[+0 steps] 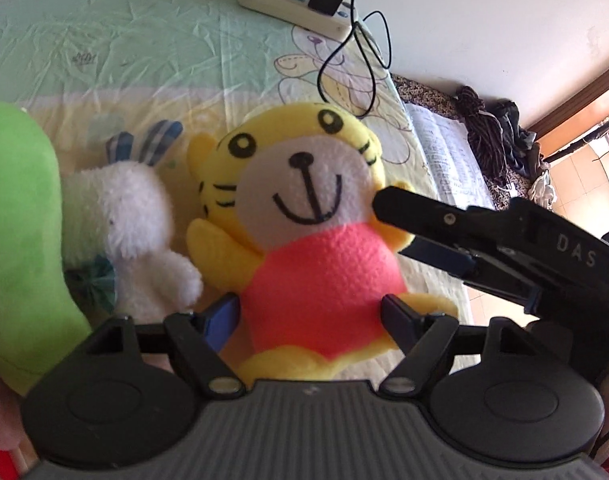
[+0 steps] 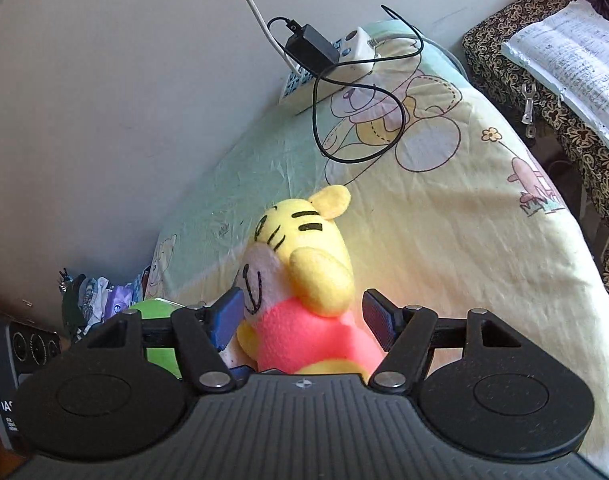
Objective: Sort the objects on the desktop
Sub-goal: 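Close both grippers on the yellow tiger with the pink body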
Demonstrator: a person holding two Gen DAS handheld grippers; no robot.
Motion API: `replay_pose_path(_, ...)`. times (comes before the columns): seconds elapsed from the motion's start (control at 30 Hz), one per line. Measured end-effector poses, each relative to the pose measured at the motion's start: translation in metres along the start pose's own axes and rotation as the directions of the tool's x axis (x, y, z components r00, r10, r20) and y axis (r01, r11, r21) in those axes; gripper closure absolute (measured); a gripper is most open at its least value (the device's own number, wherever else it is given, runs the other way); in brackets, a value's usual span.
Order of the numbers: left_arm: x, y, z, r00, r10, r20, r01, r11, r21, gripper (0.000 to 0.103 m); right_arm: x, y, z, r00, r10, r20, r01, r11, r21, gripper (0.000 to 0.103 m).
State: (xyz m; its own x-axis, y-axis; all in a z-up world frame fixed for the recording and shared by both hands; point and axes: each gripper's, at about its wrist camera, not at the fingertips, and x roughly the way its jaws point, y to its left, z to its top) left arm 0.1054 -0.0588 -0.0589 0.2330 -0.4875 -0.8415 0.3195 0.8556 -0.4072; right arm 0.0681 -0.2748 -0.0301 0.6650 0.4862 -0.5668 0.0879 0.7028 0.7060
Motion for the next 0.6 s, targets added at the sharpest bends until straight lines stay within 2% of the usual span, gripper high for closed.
replay_pose_path(0.13,0.011,0.002,0.005,1.000,-0.001,-0.021,0.001,1.000,0.008,0.016,0.022,-0.004,0.006,0.999,-0.012,-0.036,0.012,1.000,-0.015,0.032)
replay_pose_path(0.3,0.017,0.000,0.008,1.000,-0.001,-0.015,0.001,1.000,0.028,0.018,0.042,-0.014,0.002,0.995,0.014,-0.100,-0.012,1.000,0.023,0.032)
replay_pose_path(0.4,0.019,-0.004,0.006,1.000,0.004,-0.016,-0.003,0.999,0.051,0.021,0.043,-0.021,0.000,0.994,0.036,-0.101,-0.031,0.998,0.054,0.037)
replay_pose_path(0.47,0.017,-0.010,0.005,1.000,0.008,-0.013,-0.007,0.997,0.072,0.024,0.039,-0.025,-0.002,0.993,0.067,-0.098,-0.060,0.995,0.078,0.045)
replay_pose_path(0.6,0.009,-0.024,-0.005,1.000,0.014,-0.012,-0.013,0.991,0.135,0.027,0.025,-0.028,-0.005,0.993,0.079,-0.087,-0.070,0.992,0.109,0.050)
